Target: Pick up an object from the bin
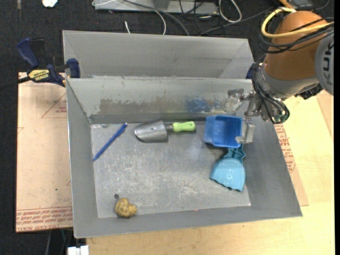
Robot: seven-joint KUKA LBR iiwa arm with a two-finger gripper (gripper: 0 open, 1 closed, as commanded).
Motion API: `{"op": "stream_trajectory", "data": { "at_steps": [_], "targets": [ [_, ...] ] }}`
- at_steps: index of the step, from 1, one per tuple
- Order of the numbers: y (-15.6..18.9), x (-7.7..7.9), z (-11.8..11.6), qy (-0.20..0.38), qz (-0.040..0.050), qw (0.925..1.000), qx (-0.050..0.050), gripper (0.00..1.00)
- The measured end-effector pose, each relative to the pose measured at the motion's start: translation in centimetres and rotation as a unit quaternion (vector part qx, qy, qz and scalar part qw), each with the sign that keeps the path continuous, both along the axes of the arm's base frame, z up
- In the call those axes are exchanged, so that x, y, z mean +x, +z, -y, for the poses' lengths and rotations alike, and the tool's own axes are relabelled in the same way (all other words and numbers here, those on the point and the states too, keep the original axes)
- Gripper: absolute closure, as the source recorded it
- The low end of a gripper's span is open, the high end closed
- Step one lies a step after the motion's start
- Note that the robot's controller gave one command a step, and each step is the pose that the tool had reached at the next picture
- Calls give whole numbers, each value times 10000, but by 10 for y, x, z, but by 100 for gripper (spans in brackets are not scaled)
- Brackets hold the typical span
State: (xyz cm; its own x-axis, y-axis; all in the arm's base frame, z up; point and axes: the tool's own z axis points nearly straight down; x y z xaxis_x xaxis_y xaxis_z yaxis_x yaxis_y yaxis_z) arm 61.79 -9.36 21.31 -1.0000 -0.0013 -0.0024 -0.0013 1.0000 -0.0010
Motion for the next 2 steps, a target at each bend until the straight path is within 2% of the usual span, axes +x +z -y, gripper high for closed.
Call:
{"op": "stream_trajectory", "data": {
  "at_steps": [1,2],
  "targets": [
    [0,0,0,0,0,10000,0,0],
    [-17,6,-2,-60,67,10000,-9,0]
  ]
}}
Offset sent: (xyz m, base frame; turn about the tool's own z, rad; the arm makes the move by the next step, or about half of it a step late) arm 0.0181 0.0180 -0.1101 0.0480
